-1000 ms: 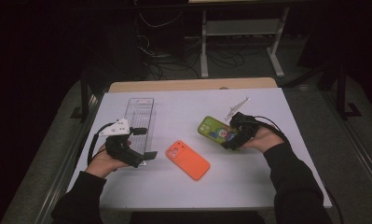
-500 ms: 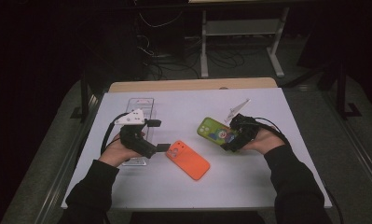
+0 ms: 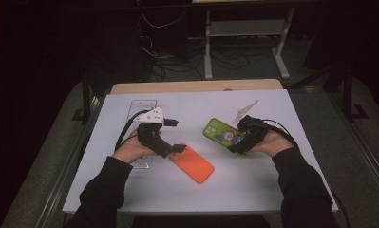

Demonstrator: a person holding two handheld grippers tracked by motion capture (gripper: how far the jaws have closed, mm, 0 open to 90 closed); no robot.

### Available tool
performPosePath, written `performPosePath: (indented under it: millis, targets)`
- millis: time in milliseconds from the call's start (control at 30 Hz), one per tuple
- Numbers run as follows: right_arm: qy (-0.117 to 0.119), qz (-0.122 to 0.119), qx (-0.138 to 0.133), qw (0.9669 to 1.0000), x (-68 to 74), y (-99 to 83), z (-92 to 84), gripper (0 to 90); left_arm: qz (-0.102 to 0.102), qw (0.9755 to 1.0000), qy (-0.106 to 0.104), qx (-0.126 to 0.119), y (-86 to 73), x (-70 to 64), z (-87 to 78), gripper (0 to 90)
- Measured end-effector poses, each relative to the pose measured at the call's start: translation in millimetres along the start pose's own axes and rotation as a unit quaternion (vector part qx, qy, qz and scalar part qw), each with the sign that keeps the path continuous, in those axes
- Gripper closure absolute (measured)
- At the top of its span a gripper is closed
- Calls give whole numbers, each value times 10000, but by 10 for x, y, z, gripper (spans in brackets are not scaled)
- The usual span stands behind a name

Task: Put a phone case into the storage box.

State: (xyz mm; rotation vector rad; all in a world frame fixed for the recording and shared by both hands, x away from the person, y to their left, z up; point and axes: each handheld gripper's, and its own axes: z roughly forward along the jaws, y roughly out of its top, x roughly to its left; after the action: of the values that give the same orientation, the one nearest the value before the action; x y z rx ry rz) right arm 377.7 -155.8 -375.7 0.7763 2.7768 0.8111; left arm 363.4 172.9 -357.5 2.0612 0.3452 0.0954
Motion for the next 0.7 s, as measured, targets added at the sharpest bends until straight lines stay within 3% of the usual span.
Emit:
performPosePath:
  millis: [67,267,433,700]
  targets:
    - [28,-55,26,10000,9,0,10,151,95,9998,40,143,2,4,18,0]
    - [114,-190,113,9997,63,7,45,151,240,9994,19,257,25,-24,48,0]
    - [144,-463,150,9987,134,37,75,151,410,9984,-39,391,55,-77,71,0]
    - [220,-657,264,9972,200,51,122,151,427,9978,-6,513,27,-82,72,0]
